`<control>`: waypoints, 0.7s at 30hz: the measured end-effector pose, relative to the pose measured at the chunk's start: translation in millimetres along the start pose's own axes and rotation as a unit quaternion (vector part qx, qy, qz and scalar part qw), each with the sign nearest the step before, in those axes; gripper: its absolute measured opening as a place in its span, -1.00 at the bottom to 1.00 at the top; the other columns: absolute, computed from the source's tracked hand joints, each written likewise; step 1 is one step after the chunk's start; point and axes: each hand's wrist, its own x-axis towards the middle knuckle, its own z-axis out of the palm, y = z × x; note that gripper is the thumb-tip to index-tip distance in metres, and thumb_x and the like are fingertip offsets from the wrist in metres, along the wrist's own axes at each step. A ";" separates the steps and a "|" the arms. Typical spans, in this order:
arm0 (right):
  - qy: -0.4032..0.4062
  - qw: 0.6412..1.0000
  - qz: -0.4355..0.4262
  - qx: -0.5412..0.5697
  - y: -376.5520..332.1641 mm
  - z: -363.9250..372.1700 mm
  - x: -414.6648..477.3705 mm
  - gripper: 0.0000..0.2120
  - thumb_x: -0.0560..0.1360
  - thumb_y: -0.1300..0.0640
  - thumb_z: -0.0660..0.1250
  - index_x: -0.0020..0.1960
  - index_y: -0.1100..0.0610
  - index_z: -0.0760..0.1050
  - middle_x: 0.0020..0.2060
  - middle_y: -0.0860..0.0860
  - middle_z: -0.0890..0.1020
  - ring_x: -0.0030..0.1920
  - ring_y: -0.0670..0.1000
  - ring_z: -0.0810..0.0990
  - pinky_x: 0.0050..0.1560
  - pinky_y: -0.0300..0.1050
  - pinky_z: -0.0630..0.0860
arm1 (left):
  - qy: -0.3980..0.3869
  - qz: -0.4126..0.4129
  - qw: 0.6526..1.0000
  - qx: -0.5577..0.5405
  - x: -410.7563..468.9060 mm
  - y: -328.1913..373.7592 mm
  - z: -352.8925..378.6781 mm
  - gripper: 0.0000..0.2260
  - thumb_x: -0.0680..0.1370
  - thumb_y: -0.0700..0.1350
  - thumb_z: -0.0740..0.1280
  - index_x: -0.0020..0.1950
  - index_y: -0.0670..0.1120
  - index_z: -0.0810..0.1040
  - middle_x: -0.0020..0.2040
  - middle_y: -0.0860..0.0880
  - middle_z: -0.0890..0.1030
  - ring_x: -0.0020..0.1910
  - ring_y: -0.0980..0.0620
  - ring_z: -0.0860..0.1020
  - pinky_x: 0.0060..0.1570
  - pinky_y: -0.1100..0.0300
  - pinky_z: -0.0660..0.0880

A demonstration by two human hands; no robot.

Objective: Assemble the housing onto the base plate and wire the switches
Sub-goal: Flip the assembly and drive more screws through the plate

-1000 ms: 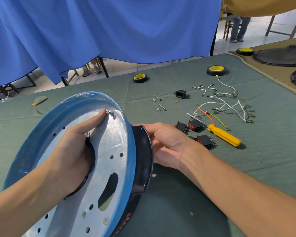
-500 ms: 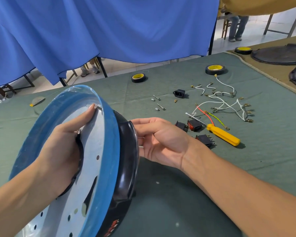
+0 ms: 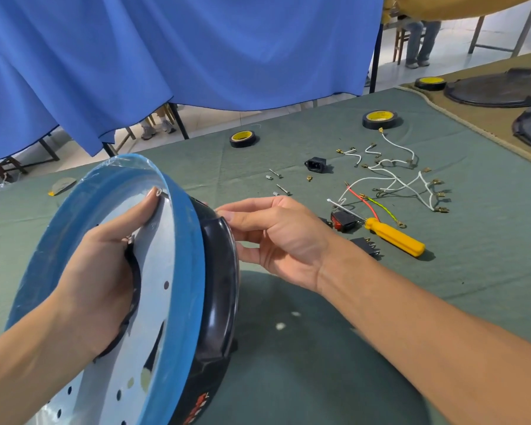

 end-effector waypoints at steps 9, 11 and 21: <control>0.018 0.999 -0.001 -0.038 -5.3 8.1 -3.6 -0.91 0.49 0.37 0.35 -0.09 0.27 0.63 -0.22 0.09 0.66 -0.18 -0.01 0.61 -0.03 -0.05 0.61 | 0.023 0.097 0.995 0.023 -9.6 2.6 3.6 -0.47 0.55 0.12 0.26 0.45 -0.12 0.43 0.42 -0.12 0.47 0.41 -0.12 0.43 0.44 -0.12 0.29; 0.012 0.999 0.006 -0.045 -6.1 8.3 -4.1 -0.89 0.50 0.36 0.35 0.00 0.32 0.61 -0.20 0.10 0.66 -0.18 -0.01 0.63 0.02 -0.01 0.59 | 0.040 0.075 0.996 0.011 -3.3 4.1 5.4 -0.47 0.55 0.12 0.26 0.44 -0.12 0.43 0.42 -0.12 0.47 0.40 -0.12 0.44 0.43 -0.12 0.30; 0.060 0.989 0.132 -0.003 -24.8 16.1 -9.0 -0.92 0.49 0.18 0.40 -0.15 0.19 0.60 -0.34 0.09 0.63 -0.35 0.00 0.61 -0.26 -0.08 0.66 | -0.044 -0.016 0.998 -0.043 4.5 -5.5 8.1 -0.67 0.42 0.16 0.35 -0.06 -0.05 0.75 -0.02 -0.08 0.72 -0.15 -0.09 0.71 -0.32 0.08 0.63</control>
